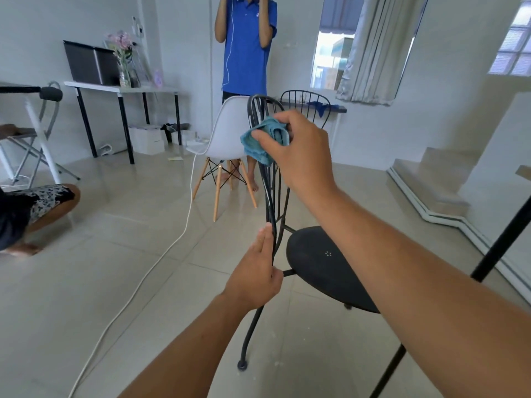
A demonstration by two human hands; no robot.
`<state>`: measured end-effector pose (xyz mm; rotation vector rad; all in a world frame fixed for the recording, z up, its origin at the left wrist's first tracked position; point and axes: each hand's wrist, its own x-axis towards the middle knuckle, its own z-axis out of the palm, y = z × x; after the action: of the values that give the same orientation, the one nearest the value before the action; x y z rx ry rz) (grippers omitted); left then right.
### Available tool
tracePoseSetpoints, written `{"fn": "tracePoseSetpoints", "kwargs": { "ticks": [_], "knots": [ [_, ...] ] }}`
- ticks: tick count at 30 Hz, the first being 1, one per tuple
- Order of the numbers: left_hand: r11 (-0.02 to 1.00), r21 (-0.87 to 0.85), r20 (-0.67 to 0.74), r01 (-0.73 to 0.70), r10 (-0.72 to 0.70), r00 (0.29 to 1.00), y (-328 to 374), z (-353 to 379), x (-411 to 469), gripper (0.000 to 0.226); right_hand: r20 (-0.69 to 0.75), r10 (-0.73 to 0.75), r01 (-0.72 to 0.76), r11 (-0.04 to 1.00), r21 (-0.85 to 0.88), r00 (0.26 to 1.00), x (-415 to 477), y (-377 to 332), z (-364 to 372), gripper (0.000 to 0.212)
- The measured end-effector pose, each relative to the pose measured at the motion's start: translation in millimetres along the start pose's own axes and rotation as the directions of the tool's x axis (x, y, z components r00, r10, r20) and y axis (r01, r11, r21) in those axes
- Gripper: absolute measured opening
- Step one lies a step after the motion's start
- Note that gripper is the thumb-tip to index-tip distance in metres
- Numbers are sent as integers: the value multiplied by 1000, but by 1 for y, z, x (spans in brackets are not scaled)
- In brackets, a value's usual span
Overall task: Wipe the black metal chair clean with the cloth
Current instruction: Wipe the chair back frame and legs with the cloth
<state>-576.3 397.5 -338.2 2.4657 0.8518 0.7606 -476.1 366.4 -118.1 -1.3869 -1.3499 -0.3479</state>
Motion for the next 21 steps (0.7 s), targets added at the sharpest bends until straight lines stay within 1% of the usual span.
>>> {"fn": "tracePoseSetpoints", "kwargs": {
  "ticks": [2,5,7,9,11,14,17,19,21],
  "knots": [
    [1000,0,-2,-9,9,1000,0,-1,1,92,66,12,-14,999,31,998,-23,9,-3,39],
    [999,-33,14,-23,23,1000,2,-3,1,93,164,25,-22,1000,-18,986,-64,32,1,40],
    [997,-67,18,-40,41,999,2,-4,1,91,220,103,-95,994,-45,970,-91,52,5,38],
    [993,-101,5,-55,56,998,3,-4,2,88,240,176,-159,983,-89,955,-109,67,7,37],
    [992,-100,-19,-74,72,997,3,-3,2,87,222,197,-176,978,-110,955,-116,71,6,37],
    [993,-69,-52,-99,96,994,1,-1,4,90,159,119,-110,992,-64,980,-98,51,3,38],
    [995,-65,-79,-76,71,994,5,-2,7,99,91,17,-15,1000,-21,996,-54,19,3,36],
    [994,-81,-115,-71,61,991,13,-5,10,100,60,-40,43,998,-38,997,-16,3,4,35],
    [991,-118,-171,-70,49,984,22,-11,16,104,50,-91,96,989,-116,995,23,-7,7,34]
  ]
}}
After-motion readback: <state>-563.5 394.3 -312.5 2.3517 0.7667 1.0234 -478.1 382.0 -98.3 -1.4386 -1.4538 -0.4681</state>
